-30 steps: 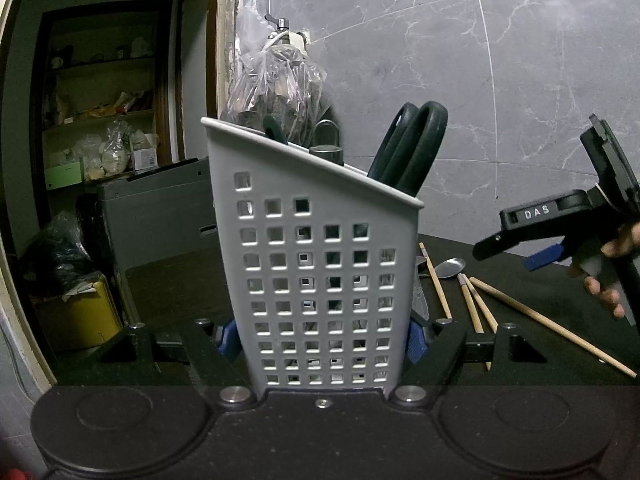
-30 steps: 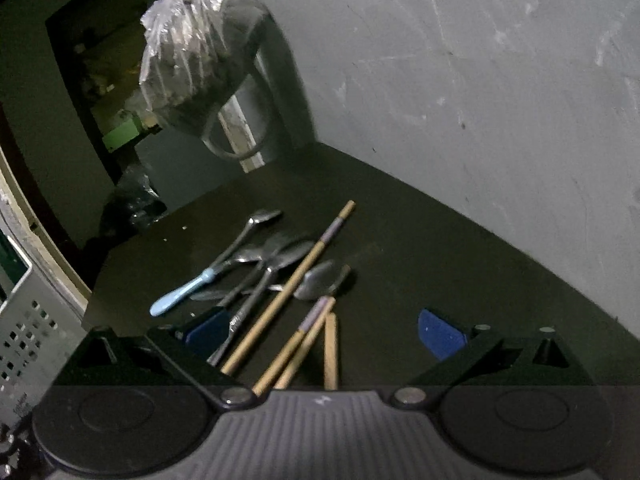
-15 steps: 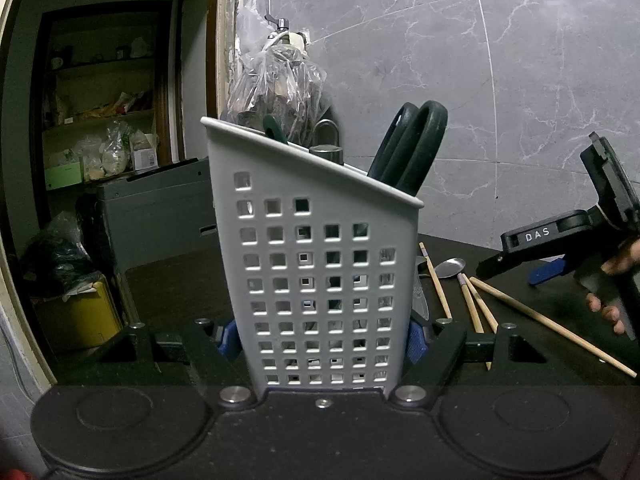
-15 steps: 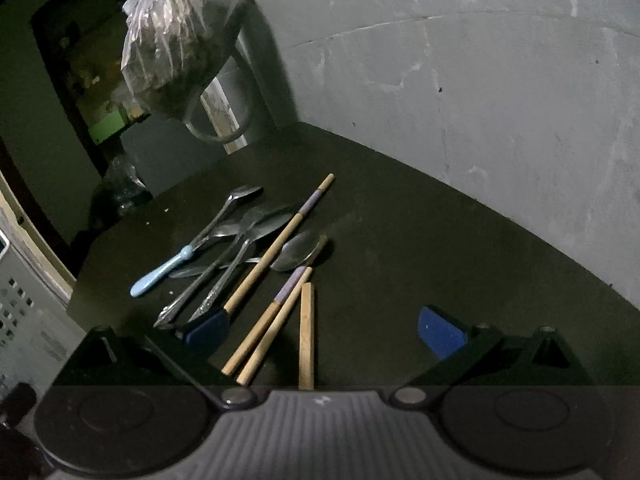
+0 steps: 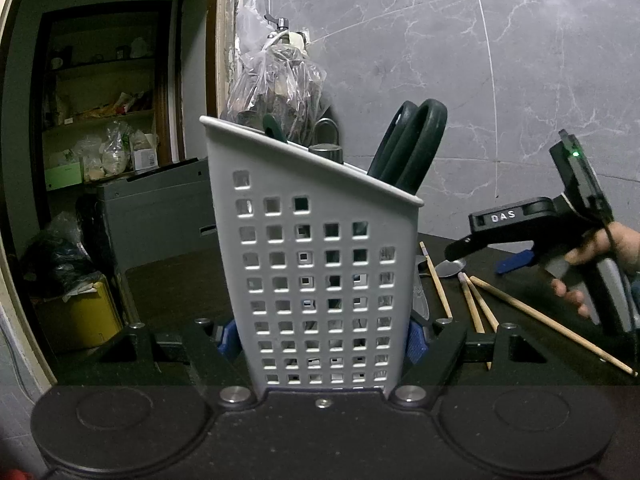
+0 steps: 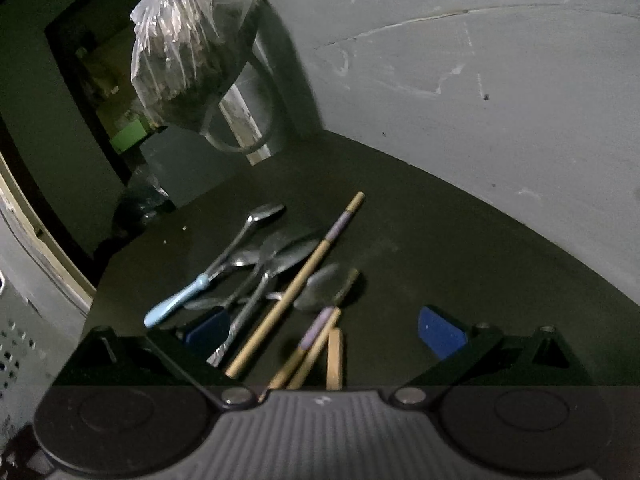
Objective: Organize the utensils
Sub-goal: 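Move the right tool back over the utensil pile, then close the right tool on a silver spoon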
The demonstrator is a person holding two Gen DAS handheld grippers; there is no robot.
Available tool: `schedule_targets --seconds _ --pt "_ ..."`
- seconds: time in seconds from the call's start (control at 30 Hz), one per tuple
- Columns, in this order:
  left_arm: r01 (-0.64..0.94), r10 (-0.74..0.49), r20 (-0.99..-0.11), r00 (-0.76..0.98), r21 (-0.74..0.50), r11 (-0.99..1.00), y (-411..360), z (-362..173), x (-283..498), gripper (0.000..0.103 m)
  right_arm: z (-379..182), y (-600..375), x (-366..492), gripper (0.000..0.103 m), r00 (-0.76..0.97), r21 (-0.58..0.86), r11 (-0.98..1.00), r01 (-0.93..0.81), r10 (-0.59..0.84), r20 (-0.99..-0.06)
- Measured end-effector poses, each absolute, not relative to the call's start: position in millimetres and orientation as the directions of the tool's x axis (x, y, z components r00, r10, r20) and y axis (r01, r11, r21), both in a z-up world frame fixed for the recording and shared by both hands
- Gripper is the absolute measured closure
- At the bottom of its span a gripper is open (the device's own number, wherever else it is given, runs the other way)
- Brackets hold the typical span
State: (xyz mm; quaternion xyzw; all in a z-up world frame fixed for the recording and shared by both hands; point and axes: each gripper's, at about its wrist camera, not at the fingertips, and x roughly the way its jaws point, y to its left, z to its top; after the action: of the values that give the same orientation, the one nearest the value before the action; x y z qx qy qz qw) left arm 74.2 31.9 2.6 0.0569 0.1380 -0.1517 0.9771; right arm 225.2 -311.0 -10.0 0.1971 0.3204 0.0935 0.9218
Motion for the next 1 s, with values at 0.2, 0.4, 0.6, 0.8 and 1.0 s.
schedule_targets --seconds 0.2,0.4,0.6,0.8,1.0 --pt "0.312 -0.281 -0.287 0.916 0.069 0.947 31.9 2.5 74.1 0.027 -10.8 -310.6 239.7 0.018 0.782 0.447 0.894 -0.043 0.309 -0.542" --pt "0.312 -0.281 -0.287 0.916 0.069 0.948 31.7 2.5 74.1 0.027 -13.2 -308.8 244.7 0.057 0.788 0.455 0.891 0.011 0.272 -0.552" --pt "0.312 -0.281 -0.287 0.916 0.07 0.947 31.3 2.4 74.3 0.027 -16.9 -314.2 246.6 0.079 0.788 0.475 0.878 0.061 0.25 -0.563" --pt "0.312 -0.281 -0.287 0.916 0.07 0.947 31.3 2.4 74.3 0.027 -19.6 -313.5 244.9 0.094 0.789 0.477 0.877 0.062 0.25 -0.561" --pt "0.313 -0.281 -0.287 0.916 0.071 0.947 31.8 2.8 74.3 0.027 -9.9 -313.7 229.3 0.098 0.826 0.468 0.882 0.053 0.225 -0.516"
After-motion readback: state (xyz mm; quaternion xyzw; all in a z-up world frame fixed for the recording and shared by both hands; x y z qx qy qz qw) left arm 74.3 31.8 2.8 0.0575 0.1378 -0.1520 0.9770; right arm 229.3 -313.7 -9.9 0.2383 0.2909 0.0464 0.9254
